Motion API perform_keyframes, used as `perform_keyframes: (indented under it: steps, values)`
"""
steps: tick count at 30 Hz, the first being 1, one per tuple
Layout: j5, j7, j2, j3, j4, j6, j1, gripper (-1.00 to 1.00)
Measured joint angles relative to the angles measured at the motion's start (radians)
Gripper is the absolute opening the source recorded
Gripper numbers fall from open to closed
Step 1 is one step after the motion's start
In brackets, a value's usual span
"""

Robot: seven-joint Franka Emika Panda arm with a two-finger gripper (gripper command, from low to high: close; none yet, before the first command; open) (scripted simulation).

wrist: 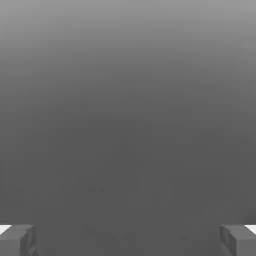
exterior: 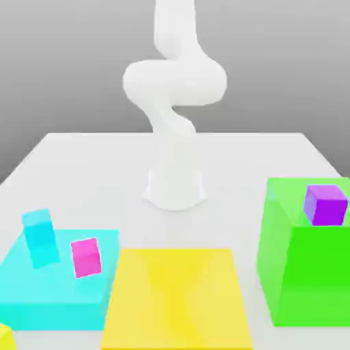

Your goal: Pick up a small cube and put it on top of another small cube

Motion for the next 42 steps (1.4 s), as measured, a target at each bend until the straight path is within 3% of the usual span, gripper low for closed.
perform_keyframes:
  steps: [18, 32, 36, 37, 42]
  values:
    - [0.131, -0.164, 0.658, -0.209, 0.115, 0.119, -0.075, 0.0]
    - [0.226, -0.287, 1.165, -0.251, 0.204, 0.212, -0.238, 0.0]
    - [0.269, -0.32, 1.31, -0.212, 0.237, 0.303, -0.282, 0.0]
    - [0.274, -0.324, 1.333, -0.202, 0.242, 0.32, -0.291, -1.0]
    - [0.276, -0.325, 1.333, -0.201, 0.242, 0.319, -0.291, -1.0]
